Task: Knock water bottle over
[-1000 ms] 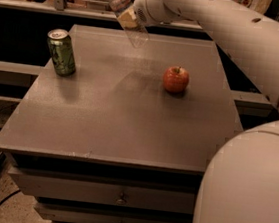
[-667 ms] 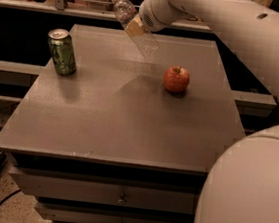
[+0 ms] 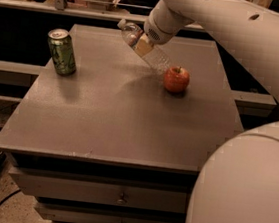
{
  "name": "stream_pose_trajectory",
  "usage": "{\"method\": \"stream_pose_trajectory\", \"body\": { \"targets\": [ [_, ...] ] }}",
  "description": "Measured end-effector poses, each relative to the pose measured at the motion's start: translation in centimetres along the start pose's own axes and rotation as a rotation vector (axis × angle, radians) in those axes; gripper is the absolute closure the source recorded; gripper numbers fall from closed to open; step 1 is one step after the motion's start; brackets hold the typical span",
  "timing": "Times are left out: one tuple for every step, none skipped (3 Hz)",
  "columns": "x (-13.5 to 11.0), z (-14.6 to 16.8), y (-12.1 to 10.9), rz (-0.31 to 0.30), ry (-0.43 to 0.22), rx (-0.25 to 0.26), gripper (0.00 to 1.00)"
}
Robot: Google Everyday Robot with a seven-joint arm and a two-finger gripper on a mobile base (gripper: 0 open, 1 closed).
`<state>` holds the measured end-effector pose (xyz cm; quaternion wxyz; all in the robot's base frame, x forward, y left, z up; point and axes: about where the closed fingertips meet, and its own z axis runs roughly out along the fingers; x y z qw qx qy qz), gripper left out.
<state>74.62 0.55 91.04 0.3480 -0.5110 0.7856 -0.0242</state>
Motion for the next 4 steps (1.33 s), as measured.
{"method": "stream_pose_trajectory", "body": {
  "targets": [
    [0.7, 0.8, 1.3, -0.020, 0.027, -0.043, 0.35],
    [0.4, 1.7, 2.8, -0.019, 0.004, -0.099, 0.11],
    [-0.9, 2.7, 4.4, -0.016, -0.048, -0.160, 0.00],
    [-0.9, 2.7, 4.4, -0.016, -0.047, -0.160, 0.00]
  ]
}}
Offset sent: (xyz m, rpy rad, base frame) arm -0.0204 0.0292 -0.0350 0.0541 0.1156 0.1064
